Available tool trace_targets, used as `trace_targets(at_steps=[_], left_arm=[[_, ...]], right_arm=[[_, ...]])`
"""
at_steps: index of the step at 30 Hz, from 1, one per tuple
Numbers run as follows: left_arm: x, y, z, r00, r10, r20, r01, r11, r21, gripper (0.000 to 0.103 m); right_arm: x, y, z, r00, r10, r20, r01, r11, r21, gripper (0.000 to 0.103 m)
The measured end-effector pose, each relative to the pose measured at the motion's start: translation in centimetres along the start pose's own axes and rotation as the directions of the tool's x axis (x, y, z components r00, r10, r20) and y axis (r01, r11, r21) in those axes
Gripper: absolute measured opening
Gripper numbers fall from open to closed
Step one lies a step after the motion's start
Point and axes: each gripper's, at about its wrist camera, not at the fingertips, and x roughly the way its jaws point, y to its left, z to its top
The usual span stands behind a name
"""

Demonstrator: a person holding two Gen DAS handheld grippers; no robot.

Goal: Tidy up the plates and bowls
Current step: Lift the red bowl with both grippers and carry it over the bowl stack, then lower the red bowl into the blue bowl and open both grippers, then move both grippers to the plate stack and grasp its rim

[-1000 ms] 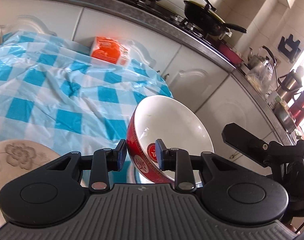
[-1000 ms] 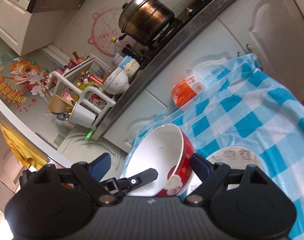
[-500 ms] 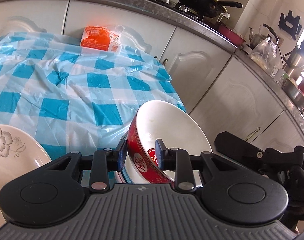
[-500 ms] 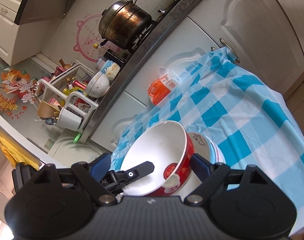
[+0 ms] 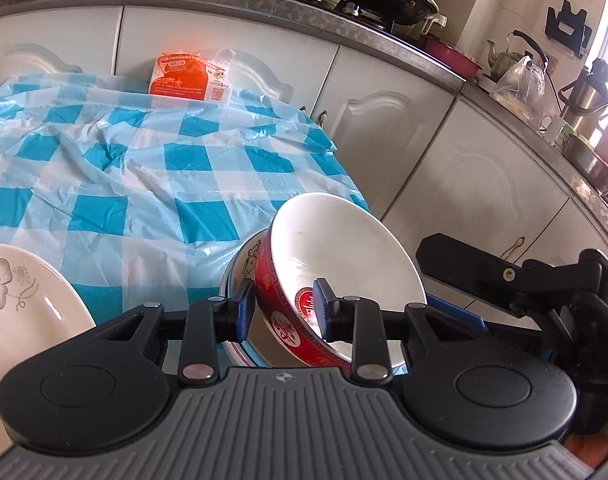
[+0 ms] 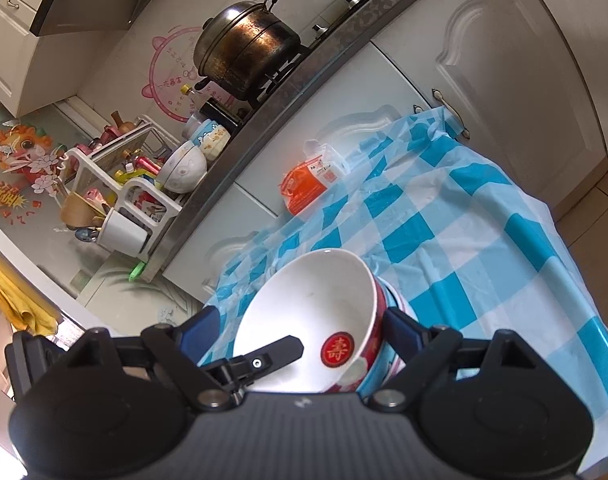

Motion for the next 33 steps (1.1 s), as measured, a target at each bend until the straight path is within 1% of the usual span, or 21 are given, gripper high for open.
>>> trace_targets(at_steps=[5, 7, 10, 14, 15, 16, 17, 18, 20, 24, 26, 28, 30, 31, 33], left_arm=[[-0.7, 0.5, 0.0, 0.999, -0.028, 0.019, 0.029, 1.0, -0.01, 0.049], [-0.9, 0.5, -0.1, 0.999, -0.047, 0.024, 0.047, 0.999, -0.012, 0.058], [-0.9, 0.4, -0.1, 0.998, -0.055, 0.031, 0.055, 0.998, 0.003, 0.063], [-1.3, 0.8, 0.0, 0.997, -0.072, 0.029, 0.073, 0.997, -0.022, 0.065], [-1.5, 0.9, 0.1, 0.997, -0.07, 0.036, 0.071, 0.997, -0.023, 0.07], [-1.8, 0.9, 0.0, 0.998, -0.046, 0.051, 0.047, 0.999, -0.02, 0.083], [-2.1, 0.9, 0.0, 0.997, -0.026, 0.071, 0.027, 1.0, -0.015, 0.084], [-2.4, 1.1, 0.0, 0.996, -0.019, 0.082, 0.02, 1.0, -0.011, 0.084], [-2.8, 1.7, 0.1, 0.996, -0.025, 0.086, 0.027, 0.999, -0.03, 0.085], [-4.2, 3.2, -0.5, 0.995, -0.001, 0.104, 0.007, 0.998, -0.062, 0.085], [-5.5, 4.0, -1.0, 0.992, 0.023, 0.124, -0.015, 0.998, -0.068, 0.085], [-7.4, 5.2, -1.7, 0.984, 0.056, 0.167, -0.044, 0.996, -0.073, 0.086], [-9.1, 6.5, -2.3, 0.976, 0.099, 0.196, -0.084, 0.993, -0.083, 0.088], [-10.1, 7.3, -2.7, 0.969, 0.124, 0.212, -0.106, 0.99, -0.095, 0.089], [-11.9, 8.8, -3.5, 0.956, 0.168, 0.24, -0.145, 0.983, -0.109, 0.092]], right_arm=[[0.0, -0.2, -0.1, 1.0, 0.007, 0.009, -0.007, 1.0, 0.013, 0.088], [0.0, -0.2, -0.1, 1.0, 0.007, 0.01, -0.007, 1.0, 0.009, 0.088], [0.0, 0.0, -0.1, 1.0, 0.011, 0.012, -0.011, 1.0, 0.005, 0.088], [0.0, 0.2, -0.1, 1.0, 0.014, 0.015, -0.014, 1.0, -0.003, 0.088], [0.1, 0.2, -0.2, 1.0, 0.011, 0.016, -0.011, 1.0, -0.007, 0.088], [0.1, 0.2, -0.2, 1.0, 0.01, 0.017, -0.009, 1.0, -0.009, 0.088], [0.1, 0.2, -0.2, 1.0, 0.01, 0.018, -0.009, 1.0, -0.007, 0.088], [0.1, 0.1, -0.2, 1.0, 0.011, 0.021, -0.011, 1.0, -0.004, 0.088], [0.1, 0.1, -0.3, 1.0, 0.016, 0.025, -0.016, 1.0, 0.005, 0.088], [-0.1, 0.4, -0.5, 0.999, 0.021, 0.027, -0.021, 1.0, 0.0, 0.088], [-0.2, 0.7, -0.7, 0.999, 0.026, 0.027, -0.026, 1.0, -0.011, 0.088], [-0.3, 1.2, -1.0, 0.999, 0.039, 0.025, -0.039, 0.999, -0.022, 0.089], [-0.5, 1.8, -1.3, 0.998, 0.05, 0.024, -0.049, 0.998, -0.039, 0.091], [-0.6, 2.2, -1.6, 0.998, 0.057, 0.024, -0.056, 0.997, -0.052, 0.095], [-0.9, 3.2, -2.2, 0.997, 0.074, 0.018, -0.073, 0.994, -0.086, 0.097]])
